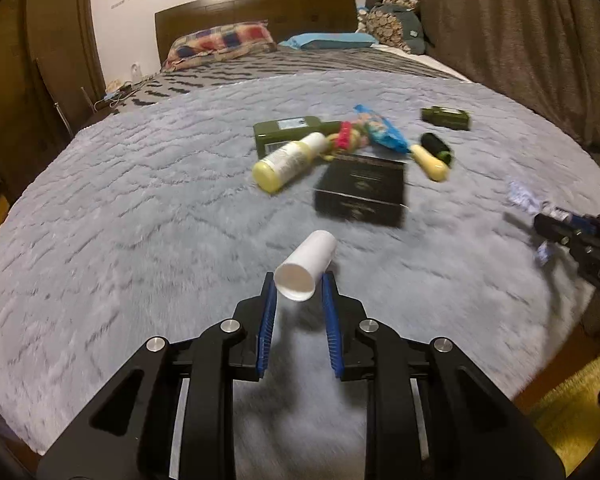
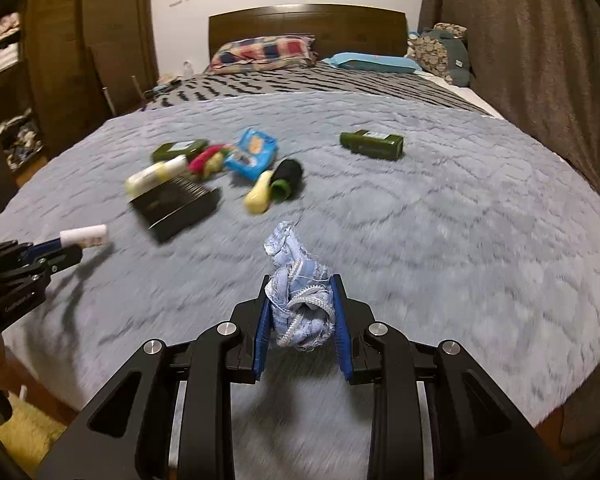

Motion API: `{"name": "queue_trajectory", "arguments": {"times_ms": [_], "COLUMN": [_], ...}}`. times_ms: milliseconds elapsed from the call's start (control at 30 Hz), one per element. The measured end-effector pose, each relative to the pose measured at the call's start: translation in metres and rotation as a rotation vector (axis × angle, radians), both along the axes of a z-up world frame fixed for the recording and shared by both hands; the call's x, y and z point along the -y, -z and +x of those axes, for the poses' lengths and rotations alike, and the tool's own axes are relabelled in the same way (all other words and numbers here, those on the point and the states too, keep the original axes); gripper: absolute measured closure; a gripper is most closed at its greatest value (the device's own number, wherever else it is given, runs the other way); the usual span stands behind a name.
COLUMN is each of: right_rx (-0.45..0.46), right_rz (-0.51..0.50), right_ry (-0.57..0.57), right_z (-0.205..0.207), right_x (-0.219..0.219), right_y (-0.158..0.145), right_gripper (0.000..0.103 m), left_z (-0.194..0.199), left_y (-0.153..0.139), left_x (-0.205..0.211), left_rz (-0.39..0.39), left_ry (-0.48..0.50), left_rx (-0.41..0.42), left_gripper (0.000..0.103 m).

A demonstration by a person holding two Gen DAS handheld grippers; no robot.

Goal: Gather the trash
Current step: 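Lower both held items below the bed edge and open both tools over the bin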

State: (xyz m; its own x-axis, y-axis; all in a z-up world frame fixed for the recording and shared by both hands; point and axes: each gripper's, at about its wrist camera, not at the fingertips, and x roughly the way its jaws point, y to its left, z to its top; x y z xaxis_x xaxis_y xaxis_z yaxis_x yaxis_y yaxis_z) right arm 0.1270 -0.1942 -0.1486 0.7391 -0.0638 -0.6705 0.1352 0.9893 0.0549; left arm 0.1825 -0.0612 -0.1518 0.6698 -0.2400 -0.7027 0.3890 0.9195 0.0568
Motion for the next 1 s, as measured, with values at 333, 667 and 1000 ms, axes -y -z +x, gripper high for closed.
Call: {"name": "queue_trajectory", "arguments": {"times_ms": [333, 667, 1000], "right_rx": [0.015, -0.060, -0.217], "right_rz": [0.010, 0.032, 0.067], "right_ry": [-0.050, -0.047, -0.069], "right_z": [-0.069, -0.127, -0.136], "right_x": [-0.035, -0.046, -0.059], "right_y": [-0.009, 0.009, 0.059], "right_gripper": [0.075, 0.075, 0.075], "left_z": [-0.089, -0.159, -0.182], "left_y": [-0.014, 0.007, 0.059], "left_x": [0.005, 0.005, 0.016], "left_rz": [-0.035, -0.048, 0.012], "left_ry": [0.078, 0.130, 0.176], "left_rx": [0.035, -0.034, -0.168], "left_gripper": [0.082, 0.082, 0.083]}}
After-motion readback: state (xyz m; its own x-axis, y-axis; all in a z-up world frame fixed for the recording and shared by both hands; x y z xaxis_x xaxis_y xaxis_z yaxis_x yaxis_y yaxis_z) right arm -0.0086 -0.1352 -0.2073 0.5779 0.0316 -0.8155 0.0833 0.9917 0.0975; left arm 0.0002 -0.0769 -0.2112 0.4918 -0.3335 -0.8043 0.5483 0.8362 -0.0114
